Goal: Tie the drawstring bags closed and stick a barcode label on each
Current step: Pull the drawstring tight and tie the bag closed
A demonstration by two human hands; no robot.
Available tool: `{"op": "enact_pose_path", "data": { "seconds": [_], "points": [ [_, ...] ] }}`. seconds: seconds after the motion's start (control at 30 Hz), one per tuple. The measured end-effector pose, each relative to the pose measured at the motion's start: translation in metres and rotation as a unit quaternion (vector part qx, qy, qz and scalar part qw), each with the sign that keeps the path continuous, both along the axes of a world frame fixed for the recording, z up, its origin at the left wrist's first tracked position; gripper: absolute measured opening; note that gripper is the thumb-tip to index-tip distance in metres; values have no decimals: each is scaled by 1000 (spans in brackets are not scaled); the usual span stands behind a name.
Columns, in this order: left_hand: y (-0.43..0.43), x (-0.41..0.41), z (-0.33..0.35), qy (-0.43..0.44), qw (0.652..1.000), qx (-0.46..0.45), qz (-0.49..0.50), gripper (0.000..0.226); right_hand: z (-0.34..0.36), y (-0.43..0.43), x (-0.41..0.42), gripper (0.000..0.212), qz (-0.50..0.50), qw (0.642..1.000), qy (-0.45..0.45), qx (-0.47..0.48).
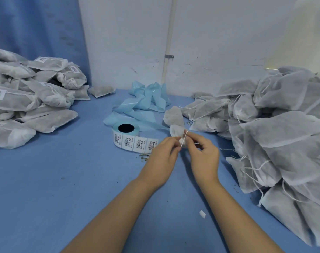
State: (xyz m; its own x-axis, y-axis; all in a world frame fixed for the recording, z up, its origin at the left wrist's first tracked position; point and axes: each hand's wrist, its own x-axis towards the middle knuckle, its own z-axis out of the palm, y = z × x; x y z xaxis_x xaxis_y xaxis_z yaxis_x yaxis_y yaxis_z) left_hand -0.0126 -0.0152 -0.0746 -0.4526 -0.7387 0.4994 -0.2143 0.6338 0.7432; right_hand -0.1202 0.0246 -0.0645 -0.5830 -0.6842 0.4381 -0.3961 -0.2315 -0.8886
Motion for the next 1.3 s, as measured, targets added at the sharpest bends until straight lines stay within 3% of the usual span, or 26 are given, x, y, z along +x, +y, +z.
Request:
{"op": "enact_pose_path", "data": {
  "seconds": [0.2, 0.37, 0.53, 0.63, 0.7, 0.97, 1.13, 1.3],
  "points": [
    [0, 0, -1, -12, 1000, 22, 5, 12, -1, -4, 0, 27, 26, 996, -85, -3],
    [2, 1, 3, 61, 989, 128, 36, 12, 0, -5, -1, 15, 67, 987, -148, -4],
    [0, 5, 6, 98, 979, 141, 108, 11, 2, -3, 4, 15, 123, 990, -50, 44],
    [1, 5, 5, 65, 984, 103, 134, 13, 1, -3, 8, 10, 78, 991, 85, 74],
    [4, 4, 5, 71, 987, 79, 125, 12, 1, -2, 11, 7, 41, 989, 126, 70],
    [4, 3, 7, 240, 952, 188, 12, 17, 2, -4, 20, 19, 75, 997, 1, 31],
    [1, 3, 6, 201, 964, 170, 19, 17, 1, -5, 14, 12, 118, 986, -108, 43],
    [-1, 6, 7, 152, 978, 126, 61, 15, 4, -5, 9, 8, 217, 942, -234, 99]
  ]
}}
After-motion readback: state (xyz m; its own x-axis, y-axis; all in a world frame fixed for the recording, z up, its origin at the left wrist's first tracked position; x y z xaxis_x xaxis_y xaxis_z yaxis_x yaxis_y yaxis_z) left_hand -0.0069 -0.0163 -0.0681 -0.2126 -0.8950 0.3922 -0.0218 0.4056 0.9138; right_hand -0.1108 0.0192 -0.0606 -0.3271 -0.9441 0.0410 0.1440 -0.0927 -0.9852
